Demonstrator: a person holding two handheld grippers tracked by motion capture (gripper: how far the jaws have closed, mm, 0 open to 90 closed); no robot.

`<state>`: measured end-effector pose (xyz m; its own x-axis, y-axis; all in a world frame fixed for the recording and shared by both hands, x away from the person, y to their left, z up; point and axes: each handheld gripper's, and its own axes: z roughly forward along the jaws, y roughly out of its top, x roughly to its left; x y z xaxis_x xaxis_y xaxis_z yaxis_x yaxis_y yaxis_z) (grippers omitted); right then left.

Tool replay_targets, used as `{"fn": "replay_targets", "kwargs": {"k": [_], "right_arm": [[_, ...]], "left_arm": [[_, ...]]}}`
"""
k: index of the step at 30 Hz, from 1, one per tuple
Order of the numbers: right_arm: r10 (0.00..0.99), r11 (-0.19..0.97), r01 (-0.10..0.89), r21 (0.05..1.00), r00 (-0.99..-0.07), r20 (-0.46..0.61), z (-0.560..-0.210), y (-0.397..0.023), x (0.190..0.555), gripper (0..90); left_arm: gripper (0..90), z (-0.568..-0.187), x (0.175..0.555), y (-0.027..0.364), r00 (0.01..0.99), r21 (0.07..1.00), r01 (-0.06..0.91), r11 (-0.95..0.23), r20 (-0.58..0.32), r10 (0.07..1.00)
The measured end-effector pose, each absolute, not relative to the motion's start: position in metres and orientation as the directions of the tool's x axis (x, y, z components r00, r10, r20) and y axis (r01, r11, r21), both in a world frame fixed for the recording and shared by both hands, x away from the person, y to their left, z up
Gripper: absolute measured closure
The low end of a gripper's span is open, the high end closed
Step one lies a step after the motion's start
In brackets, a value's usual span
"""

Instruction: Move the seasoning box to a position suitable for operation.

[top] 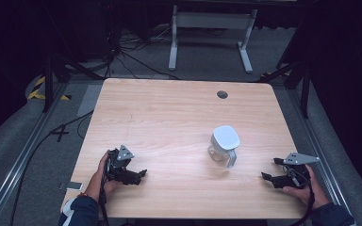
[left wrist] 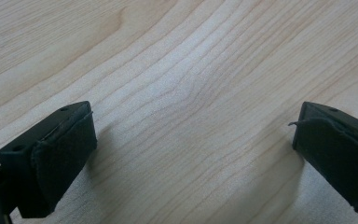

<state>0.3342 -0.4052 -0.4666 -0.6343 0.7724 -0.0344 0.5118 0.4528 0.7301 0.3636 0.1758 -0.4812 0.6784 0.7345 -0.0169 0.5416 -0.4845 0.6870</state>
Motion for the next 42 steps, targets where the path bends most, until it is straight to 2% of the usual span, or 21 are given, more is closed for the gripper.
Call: {"fn": "replay_targets", "kwargs": {"k": [9, 11, 13, 14, 15, 17, 23, 26, 35, 38, 42], "right_arm": [[0.757, 0.476, 0.512, 0.715, -0.652, -0.036, -0.465, -0.405, 0.336, 15.8], [0.759, 0.473, 0.514, 0.715, -0.650, -0.035, -0.464, -0.405, 0.336, 18.6], [0.766, 0.465, 0.516, 0.719, -0.642, -0.035, -0.463, -0.406, 0.336, 25.9], [0.766, 0.468, 0.512, 0.720, -0.641, -0.042, -0.462, -0.406, 0.337, 33.4], [0.760, 0.479, 0.497, 0.724, -0.648, -0.057, -0.460, -0.404, 0.336, 47.2], [0.753, 0.489, 0.477, 0.730, -0.653, -0.078, -0.456, -0.399, 0.338, 55.6], [0.733, 0.439, 0.430, 0.789, -0.679, -0.037, -0.433, -0.376, 0.348, 80.0], [0.716, 0.432, 0.398, 0.809, -0.697, -0.039, -0.420, -0.366, 0.352, 87.3], [0.667, 0.368, 0.295, 0.882, -0.744, -0.030, -0.376, -0.333, 0.362, 89.6], [0.624, 0.380, 0.242, 0.893, -0.780, -0.054, -0.365, -0.313, 0.361, 89.7], [0.573, 0.420, 0.219, 0.881, -0.817, -0.070, -0.362, -0.292, 0.362, 89.7]], "left_arm": [[0.5, -0.480, 0.362, 0.177, 0.689, 0.682, 0.532, -0.502, -0.005, 0.725], [0.4, -0.481, 0.362, 0.178, 0.700, 0.691, 0.520, -0.503, -0.006, 0.714], [0.4, -0.481, 0.363, 0.178, 0.707, 0.691, 0.519, -0.503, -0.016, 0.707], [0.4, -0.481, 0.363, 0.179, 0.708, 0.691, 0.518, -0.505, -0.015, 0.706], [0.3, -0.481, 0.364, 0.179, 0.712, 0.691, 0.515, -0.508, -0.014, 0.702], [0.3, -0.481, 0.364, 0.179, 0.716, 0.690, 0.514, -0.511, -0.016, 0.698], [0.3, -0.481, 0.365, 0.179, 0.719, 0.687, 0.516, -0.512, -0.023, 0.695], [0.4, -0.481, 0.365, 0.179, 0.719, 0.687, 0.516, -0.511, -0.024, 0.695], [0.4, -0.480, 0.367, 0.179, 0.719, 0.680, 0.517, -0.520, -0.016, 0.694], [0.5, -0.480, 0.366, 0.179, 0.713, 0.682, 0.522, -0.512, -0.019, 0.701], [0.5, -0.480, 0.366, 0.179, 0.711, 0.681, 0.524, -0.511, -0.020, 0.703]]}}
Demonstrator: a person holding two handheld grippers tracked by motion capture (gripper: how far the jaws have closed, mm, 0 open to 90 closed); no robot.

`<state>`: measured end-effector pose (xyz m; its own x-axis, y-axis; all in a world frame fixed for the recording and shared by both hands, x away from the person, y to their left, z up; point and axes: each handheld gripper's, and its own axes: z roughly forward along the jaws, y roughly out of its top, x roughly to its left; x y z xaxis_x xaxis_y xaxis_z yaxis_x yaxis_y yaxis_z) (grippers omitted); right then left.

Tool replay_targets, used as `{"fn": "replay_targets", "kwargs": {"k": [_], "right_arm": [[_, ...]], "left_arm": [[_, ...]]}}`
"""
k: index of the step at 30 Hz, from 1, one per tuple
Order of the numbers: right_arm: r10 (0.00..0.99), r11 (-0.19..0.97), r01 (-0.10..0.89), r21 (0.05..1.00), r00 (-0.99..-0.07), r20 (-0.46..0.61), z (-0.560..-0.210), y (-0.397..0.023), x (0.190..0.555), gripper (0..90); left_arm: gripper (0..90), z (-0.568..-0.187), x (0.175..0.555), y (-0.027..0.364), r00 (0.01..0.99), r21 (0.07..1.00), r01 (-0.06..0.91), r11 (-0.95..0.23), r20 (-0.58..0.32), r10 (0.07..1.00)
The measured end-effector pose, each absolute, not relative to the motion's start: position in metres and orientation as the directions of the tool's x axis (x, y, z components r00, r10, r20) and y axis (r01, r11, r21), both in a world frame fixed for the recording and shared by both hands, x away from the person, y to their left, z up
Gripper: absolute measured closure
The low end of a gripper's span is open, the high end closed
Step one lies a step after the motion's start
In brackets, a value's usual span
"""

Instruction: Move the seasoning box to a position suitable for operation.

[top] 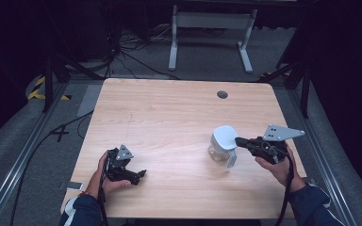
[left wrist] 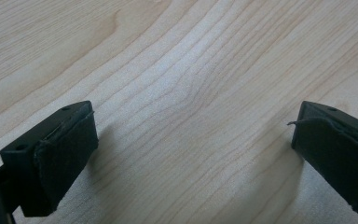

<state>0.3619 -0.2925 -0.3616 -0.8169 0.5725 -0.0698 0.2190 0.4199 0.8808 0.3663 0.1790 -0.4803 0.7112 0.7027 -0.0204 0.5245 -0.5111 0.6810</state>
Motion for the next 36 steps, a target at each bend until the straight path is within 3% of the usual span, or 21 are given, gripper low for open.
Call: {"fn": "replay_targets", "kwargs": {"k": [11, 20, 30, 36], "right_arm": [[0.551, 0.490, 0.206, 0.847, -0.826, -0.118, -0.369, -0.281, 0.361, 89.8], [0.556, 0.474, 0.213, 0.854, -0.824, -0.103, -0.371, -0.283, 0.366, 89.9], [0.530, 0.483, 0.189, 0.855, -0.840, -0.114, -0.372, -0.282, 0.365, 90.0], [0.523, 0.484, 0.185, 0.855, -0.845, -0.113, -0.372, -0.283, 0.365, 90.0]], "left_arm": [[0.5, -0.481, 0.366, 0.178, 0.703, 0.683, 0.527, -0.506, -0.017, 0.711], [1.1, -0.481, 0.365, 0.177, 0.688, 0.691, 0.532, -0.489, -0.016, 0.726], [23.2, -0.474, 0.363, 0.176, 0.653, 0.697, 0.561, -0.447, -0.041, 0.756], [31.6, -0.459, 0.365, 0.150, 0.684, 0.749, 0.494, -0.441, -0.022, 0.729]]}}
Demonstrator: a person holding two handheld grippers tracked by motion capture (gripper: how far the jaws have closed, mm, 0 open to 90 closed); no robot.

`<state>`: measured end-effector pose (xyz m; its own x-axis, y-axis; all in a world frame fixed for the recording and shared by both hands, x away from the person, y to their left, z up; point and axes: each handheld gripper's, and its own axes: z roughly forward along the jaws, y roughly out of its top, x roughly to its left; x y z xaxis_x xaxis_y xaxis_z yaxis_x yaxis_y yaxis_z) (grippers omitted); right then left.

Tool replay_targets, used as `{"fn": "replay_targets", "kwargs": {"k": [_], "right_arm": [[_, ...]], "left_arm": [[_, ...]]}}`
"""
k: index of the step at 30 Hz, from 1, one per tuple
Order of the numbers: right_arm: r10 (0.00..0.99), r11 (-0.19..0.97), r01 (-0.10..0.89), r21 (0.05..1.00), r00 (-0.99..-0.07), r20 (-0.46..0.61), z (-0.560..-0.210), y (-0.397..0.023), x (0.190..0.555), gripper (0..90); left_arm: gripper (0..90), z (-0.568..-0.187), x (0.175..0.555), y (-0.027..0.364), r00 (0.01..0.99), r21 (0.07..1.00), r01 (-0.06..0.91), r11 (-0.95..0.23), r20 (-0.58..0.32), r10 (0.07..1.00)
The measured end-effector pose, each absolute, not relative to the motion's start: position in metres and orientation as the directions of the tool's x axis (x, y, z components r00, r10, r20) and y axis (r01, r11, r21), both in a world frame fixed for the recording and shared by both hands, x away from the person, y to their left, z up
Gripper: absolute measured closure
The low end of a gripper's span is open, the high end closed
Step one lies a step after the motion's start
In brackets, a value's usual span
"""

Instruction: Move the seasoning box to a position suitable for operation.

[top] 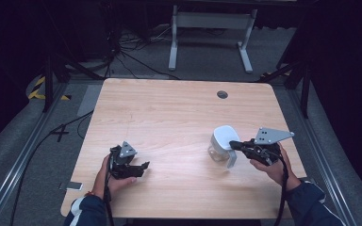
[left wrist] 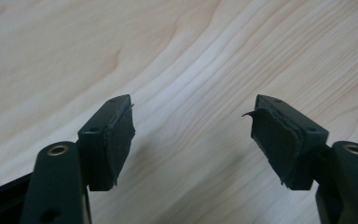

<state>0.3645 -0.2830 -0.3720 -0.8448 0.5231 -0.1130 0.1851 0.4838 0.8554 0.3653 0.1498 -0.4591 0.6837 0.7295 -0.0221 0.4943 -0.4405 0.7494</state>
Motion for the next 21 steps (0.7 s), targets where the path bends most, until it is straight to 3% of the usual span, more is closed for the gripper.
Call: {"fn": "replay_targets", "kwargs": {"k": [6, 13, 21], "right_arm": [[0.521, 0.489, 0.182, 0.853, -0.845, -0.119, -0.372, -0.287, 0.363, 90.0], [0.517, 0.491, 0.174, 0.854, -0.847, -0.125, -0.373, -0.288, 0.362, 90.0], [0.500, 0.497, 0.168, 0.851, -0.857, -0.122, -0.373, -0.289, 0.361, 89.9]], "left_arm": [[37.3, -0.428, 0.373, 0.096, 0.761, 0.814, 0.366, -0.451, 0.017, 0.649], [42.6, -0.413, 0.385, 0.056, 0.782, 0.843, 0.305, -0.442, 0.043, 0.621], [41.6, -0.405, 0.405, 0.022, 0.783, 0.872, 0.294, -0.391, 0.015, 0.622]]}}
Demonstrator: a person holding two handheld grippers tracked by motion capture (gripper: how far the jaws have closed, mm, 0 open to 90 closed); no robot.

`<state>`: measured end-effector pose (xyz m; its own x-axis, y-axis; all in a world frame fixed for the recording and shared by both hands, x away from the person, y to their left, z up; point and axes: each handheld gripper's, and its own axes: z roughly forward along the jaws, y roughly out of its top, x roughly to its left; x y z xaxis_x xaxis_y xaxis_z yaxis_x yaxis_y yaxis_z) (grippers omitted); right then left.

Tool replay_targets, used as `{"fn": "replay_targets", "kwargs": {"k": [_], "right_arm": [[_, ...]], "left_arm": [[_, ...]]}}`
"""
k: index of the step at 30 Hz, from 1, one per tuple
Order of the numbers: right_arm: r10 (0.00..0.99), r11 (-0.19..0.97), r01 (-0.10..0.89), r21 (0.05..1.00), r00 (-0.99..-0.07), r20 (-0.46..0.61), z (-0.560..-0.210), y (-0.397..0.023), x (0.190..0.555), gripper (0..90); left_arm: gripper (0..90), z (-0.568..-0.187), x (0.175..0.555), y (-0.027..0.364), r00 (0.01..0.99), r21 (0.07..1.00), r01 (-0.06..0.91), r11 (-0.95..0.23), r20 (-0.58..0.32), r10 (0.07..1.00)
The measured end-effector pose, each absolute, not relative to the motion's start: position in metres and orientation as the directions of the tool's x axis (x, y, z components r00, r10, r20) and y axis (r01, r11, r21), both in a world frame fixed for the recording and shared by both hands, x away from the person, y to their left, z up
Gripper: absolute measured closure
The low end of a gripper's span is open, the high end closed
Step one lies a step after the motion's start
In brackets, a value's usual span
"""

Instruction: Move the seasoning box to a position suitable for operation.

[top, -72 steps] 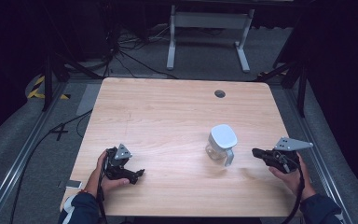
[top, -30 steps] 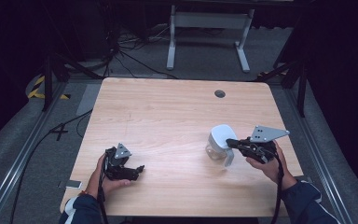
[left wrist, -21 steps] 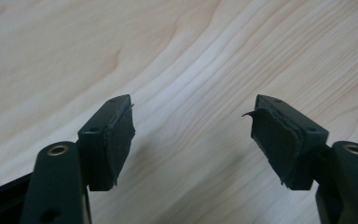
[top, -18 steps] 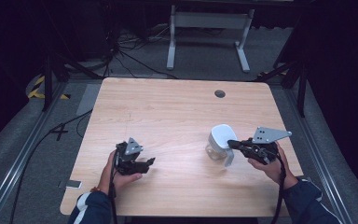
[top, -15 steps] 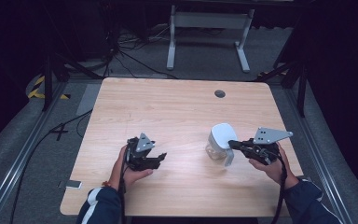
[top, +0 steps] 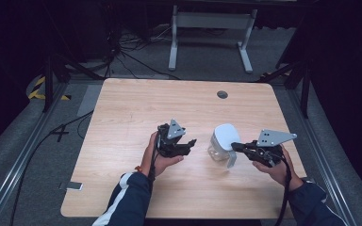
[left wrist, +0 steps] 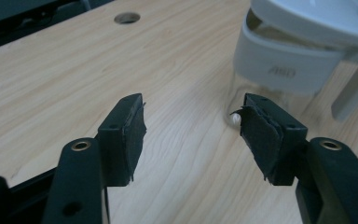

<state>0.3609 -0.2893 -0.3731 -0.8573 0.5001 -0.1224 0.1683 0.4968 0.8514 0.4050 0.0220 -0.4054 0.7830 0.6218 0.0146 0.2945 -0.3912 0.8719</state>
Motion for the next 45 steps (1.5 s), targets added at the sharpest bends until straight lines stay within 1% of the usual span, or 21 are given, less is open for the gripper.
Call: {"fn": "replay_targets", "kwargs": {"k": [3, 5, 8, 9, 11, 12, 14, 15, 16, 18, 21, 26, 33, 45], "right_arm": [[0.500, 0.496, 0.168, 0.852, -0.858, -0.122, -0.374, -0.290, 0.360, 89.8], [0.500, 0.493, 0.167, 0.854, -0.857, -0.121, -0.375, -0.291, 0.360, 89.8], [0.501, 0.493, 0.170, 0.853, -0.858, -0.118, -0.375, -0.291, 0.360, 89.8], [0.500, 0.493, 0.171, 0.853, -0.858, -0.117, -0.375, -0.291, 0.360, 89.8], [0.501, 0.494, 0.172, 0.852, -0.858, -0.117, -0.376, -0.291, 0.360, 89.7], [0.501, 0.493, 0.172, 0.853, -0.857, -0.116, -0.376, -0.290, 0.360, 89.7], [0.499, 0.497, 0.170, 0.851, -0.858, -0.119, -0.376, -0.290, 0.360, 89.7], [0.500, 0.497, 0.173, 0.851, -0.858, -0.118, -0.376, -0.290, 0.359, 89.7], [0.501, 0.498, 0.176, 0.849, -0.858, -0.116, -0.376, -0.290, 0.359, 89.7], [0.499, 0.501, 0.173, 0.848, -0.858, -0.120, -0.377, -0.291, 0.359, 89.7], [0.499, 0.504, 0.176, 0.846, -0.859, -0.118, -0.378, -0.291, 0.360, 89.7], [0.496, 0.523, 0.185, 0.832, -0.860, -0.121, -0.381, -0.289, 0.360, 89.7], [0.500, 0.527, 0.190, 0.829, -0.858, -0.121, -0.382, -0.289, 0.361, 89.6], [0.499, 0.531, 0.200, 0.823, -0.859, -0.113, -0.383, -0.289, 0.361, 89.6]], "left_arm": [[45.4, -0.405, 0.412, 0.008, 0.785, 0.861, 0.305, -0.407, 0.014, 0.619], [52.8, -0.404, 0.414, 0.001, 0.793, 0.864, 0.300, -0.405, 0.011, 0.610], [61.9, -0.400, 0.415, -0.006, 0.810, 0.863, 0.267, -0.429, 0.041, 0.585], [63.8, -0.398, 0.415, -0.009, 0.817, 0.865, 0.263, -0.427, 0.036, 0.576], [69.6, -0.395, 0.416, -0.014, 0.827, 0.863, 0.243, -0.444, 0.055, 0.560], [71.1, -0.395, 0.416, -0.016, 0.831, 0.863, 0.242, -0.443, 0.051, 0.553], [75.0, -0.392, 0.416, -0.020, 0.835, 0.858, 0.227, -0.461, 0.072, 0.545], [75.8, -0.391, 0.417, -0.022, 0.844, 0.856, 0.215, -0.469, 0.079, 0.531], [76.9, -0.391, 0.416, -0.023, 0.851, 0.861, 0.220, -0.459, 0.061, 0.521], [78.9, -0.389, 0.416, -0.026, 0.856, 0.851, 0.203, -0.484, 0.085, 0.510], [81.2, -0.386, 0.415, -0.030, 0.863, 0.850, 0.199, -0.487, 0.083, 0.498], [85.4, -0.382, 0.415, -0.039, 0.875, 0.833, 0.175, -0.525, 0.114, 0.471], [89.3, -0.378, 0.410, -0.047, 0.890, 0.841, 0.140, -0.523, 0.125, 0.439], [89.1, -0.364, 0.398, -0.053, 0.906, 0.858, 0.110, -0.502, 0.121, 0.405]]}}
